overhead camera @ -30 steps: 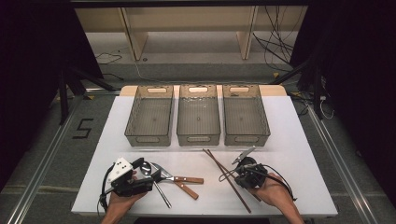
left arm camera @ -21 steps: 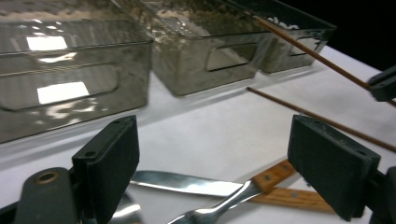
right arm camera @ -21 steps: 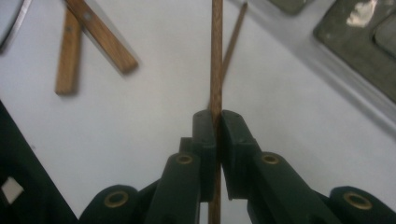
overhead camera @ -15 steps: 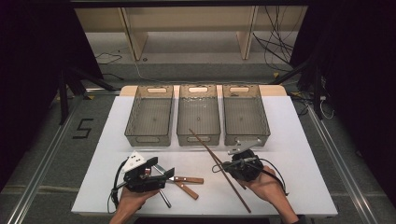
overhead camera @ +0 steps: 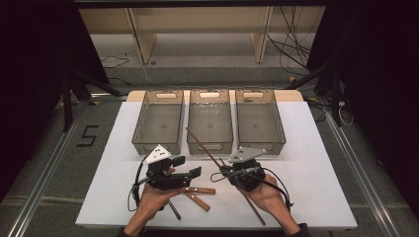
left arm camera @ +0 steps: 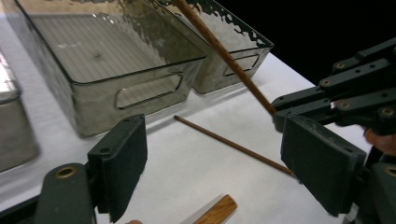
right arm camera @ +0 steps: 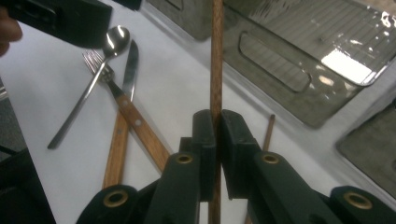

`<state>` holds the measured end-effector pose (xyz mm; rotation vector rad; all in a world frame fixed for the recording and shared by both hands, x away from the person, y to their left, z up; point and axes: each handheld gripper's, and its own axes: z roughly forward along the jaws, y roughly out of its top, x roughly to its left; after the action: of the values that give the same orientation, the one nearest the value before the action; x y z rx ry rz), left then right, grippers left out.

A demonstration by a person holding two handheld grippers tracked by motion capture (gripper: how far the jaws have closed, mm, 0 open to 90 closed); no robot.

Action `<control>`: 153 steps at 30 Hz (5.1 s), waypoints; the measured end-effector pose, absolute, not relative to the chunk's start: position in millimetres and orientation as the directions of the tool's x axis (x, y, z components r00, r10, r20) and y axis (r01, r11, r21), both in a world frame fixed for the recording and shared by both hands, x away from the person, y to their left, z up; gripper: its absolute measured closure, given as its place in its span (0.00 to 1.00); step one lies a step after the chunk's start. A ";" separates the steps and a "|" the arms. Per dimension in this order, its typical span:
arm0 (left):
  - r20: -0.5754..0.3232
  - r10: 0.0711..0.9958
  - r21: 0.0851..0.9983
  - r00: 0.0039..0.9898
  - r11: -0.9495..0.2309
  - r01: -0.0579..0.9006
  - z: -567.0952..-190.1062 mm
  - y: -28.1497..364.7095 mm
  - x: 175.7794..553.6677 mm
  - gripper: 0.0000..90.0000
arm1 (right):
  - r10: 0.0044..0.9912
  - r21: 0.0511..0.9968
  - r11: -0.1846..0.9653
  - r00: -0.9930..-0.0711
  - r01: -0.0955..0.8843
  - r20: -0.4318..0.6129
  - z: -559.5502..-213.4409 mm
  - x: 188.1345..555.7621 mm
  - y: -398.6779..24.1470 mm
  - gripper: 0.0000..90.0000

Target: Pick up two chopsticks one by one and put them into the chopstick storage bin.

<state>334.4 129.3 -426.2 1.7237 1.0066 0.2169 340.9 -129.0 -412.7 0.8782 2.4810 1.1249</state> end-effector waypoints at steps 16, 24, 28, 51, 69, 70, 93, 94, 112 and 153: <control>-0.510 0.612 0.771 0.604 0.014 0.636 -425.0 103.5 357.5 0.38 | 0.603 0.785 0.515 -0.796 0.345 -0.046 -417.4 333.7 -117.4 0.94; -0.599 0.552 0.729 0.580 0.076 0.680 -435.2 102.9 362.3 0.55 | 0.601 0.792 0.511 -0.798 0.335 -0.051 -419.9 332.2 -117.1 0.94; -0.612 0.544 0.720 0.574 0.082 0.689 -437.5 104.2 363.4 0.66 | 0.601 0.793 0.510 -0.798 0.333 -0.051 -421.3 330.4 -114.9 0.94; -0.661 0.456 0.706 0.596 0.107 0.700 -432.8 117.6 366.5 0.94 | 0.593 0.792 0.495 -0.805 0.357 -0.008 -422.4 323.5 -131.7 0.63; -0.511 0.626 0.760 0.589 0.010 0.650 -375.0 184.4 403.7 0.93 | 0.697 0.720 0.468 -0.715 0.513 0.056 -449.1 322.9 -179.6 0.33; -0.507 0.631 0.759 0.587 0.003 0.651 -371.5 187.2 407.1 0.93 | 0.701 0.717 0.469 -0.711 0.516 0.053 -451.1 321.9 -179.3 0.32; -0.445 0.776 0.705 0.447 -0.005 0.710 -332.9 220.8 483.7 0.93 | 0.703 0.715 0.470 -0.710 0.517 0.051 -458.4 319.5 -185.2 0.29; -0.442 0.780 0.704 0.443 -0.005 0.711 -332.6 222.3 486.0 0.93 | 0.704 0.716 0.469 -0.709 0.517 0.050 -458.1 318.9 -185.6 0.29; -0.426 0.837 0.639 0.343 0.011 0.769 -352.4 225.1 517.4 0.93 | 0.703 0.708 0.474 -0.709 0.523 0.053 -460.8 317.9 -185.8 0.28; -0.450 0.834 0.566 0.319 -0.010 0.824 -390.2 214.6 524.2 0.93 | 0.699 0.710 0.477 -0.713 0.518 0.050 -460.9 317.8 -186.7 0.28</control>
<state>524.2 214.6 -390.2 1.8029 1.4811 0.0153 317.8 -186.7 -460.9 1.0430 2.4785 1.0645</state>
